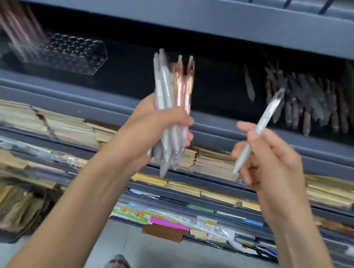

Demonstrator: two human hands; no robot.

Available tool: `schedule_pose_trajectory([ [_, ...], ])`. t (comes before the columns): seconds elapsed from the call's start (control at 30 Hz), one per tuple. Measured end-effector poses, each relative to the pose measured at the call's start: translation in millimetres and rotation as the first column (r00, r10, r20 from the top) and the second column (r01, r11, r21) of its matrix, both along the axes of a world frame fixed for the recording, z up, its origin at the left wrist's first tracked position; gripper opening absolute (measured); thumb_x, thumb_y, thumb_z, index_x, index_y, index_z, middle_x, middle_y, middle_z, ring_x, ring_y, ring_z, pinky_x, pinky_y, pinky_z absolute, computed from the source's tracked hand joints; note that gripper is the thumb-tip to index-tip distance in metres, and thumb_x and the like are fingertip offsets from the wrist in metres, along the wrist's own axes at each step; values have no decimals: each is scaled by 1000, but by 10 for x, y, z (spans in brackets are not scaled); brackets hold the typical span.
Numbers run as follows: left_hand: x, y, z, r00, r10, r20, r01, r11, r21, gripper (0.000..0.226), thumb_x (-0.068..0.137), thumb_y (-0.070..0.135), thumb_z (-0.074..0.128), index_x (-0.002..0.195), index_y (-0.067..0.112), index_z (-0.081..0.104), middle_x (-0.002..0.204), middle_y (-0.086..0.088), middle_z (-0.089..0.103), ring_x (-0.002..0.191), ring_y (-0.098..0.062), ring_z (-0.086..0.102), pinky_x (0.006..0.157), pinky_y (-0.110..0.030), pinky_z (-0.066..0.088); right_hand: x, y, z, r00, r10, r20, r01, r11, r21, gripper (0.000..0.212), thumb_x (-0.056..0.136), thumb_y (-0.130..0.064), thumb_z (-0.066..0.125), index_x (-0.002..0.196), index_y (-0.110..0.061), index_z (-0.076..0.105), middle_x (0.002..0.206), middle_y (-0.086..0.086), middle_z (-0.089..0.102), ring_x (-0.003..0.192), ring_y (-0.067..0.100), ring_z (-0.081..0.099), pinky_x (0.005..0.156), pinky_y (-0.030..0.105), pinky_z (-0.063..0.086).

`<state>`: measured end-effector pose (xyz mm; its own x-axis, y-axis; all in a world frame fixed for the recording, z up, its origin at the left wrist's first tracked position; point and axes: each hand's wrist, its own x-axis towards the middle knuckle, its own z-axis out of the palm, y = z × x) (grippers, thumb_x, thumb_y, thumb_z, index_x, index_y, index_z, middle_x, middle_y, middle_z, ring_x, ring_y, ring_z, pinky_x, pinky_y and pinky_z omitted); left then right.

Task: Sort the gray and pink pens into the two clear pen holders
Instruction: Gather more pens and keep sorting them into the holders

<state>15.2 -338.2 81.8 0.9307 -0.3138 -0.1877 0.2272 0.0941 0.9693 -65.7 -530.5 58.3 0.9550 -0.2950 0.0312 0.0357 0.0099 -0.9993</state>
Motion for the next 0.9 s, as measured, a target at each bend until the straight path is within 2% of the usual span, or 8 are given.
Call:
schedule_pose_trajectory([
  [0.07,-141,283,-108,997,72,-19,-71,997,15,41,77,12,75,113,17,56,73,-6,73,68,-21,71,69,-45,57,-33,190,-50,999,40,7,-40,998,-46,24,102,-35,49,117,-42,66,77,3,69,48,13,43,45,20,40],
  [0.17,-288,732,-242,982,182,-43,-181,983,34,42,77,9,74,114,13,55,70,-7,72,60,-21,69,53,-35,53,-31,544,-111,990,139,20,-136,985,-106,27,102,-38,44,115,-55,61,81,2,70,51,9,47,49,18,44],
  [0.3,-377,1399,-348,955,297,-21,-295,954,61,45,67,13,74,108,9,56,69,-9,71,64,-25,70,63,-41,54,60,1129,-156,968,252,-8,-250,954,-165,32,93,-51,41,122,-57,53,77,4,64,55,8,50,53,21,47],
  [0.4,-392,1930,-369,927,375,-3,-374,926,41,41,66,10,71,104,4,57,67,-12,67,61,-27,68,54,-36,54,176,1649,-165,952,306,-19,-303,931,-204,31,95,-50,41,122,-58,52,77,7,62,57,12,53,54,26,50],
  [0.53,-364,2668,-352,905,425,24,-425,905,16,32,67,6,68,98,6,58,68,-11,67,63,-28,68,57,-36,57,337,2411,-139,943,332,9,-327,932,-154,26,98,-31,52,119,-46,55,85,0,70,56,12,60,53,23,52],
  [0.63,-289,3193,-325,904,427,21,-427,904,7,39,66,7,69,103,5,58,70,-8,69,61,-23,69,55,-33,58,430,2941,-131,953,301,20,-296,947,-128,18,97,-26,57,114,-31,60,85,2,73,59,16,64,55,26,56],
  [0.73,-186,3664,-298,913,408,27,-408,913,10,44,67,10,70,108,3,55,66,-10,68,57,-21,68,44,-25,52,547,3431,-140,965,258,38,-252,961,-114,10,95,-26,60,100,-31,67,81,2,73,63,16,67,57,22,55],
  [0.9,25,4270,-305,911,413,19,-412,910,-43,35,69,12,71,101,9,57,65,-9,68,59,-24,70,50,-29,54,807,4099,-173,988,139,75,-136,990,-42,9,94,-22,63,94,-27,71,81,2,75,71,17,73,63,20,57],
])
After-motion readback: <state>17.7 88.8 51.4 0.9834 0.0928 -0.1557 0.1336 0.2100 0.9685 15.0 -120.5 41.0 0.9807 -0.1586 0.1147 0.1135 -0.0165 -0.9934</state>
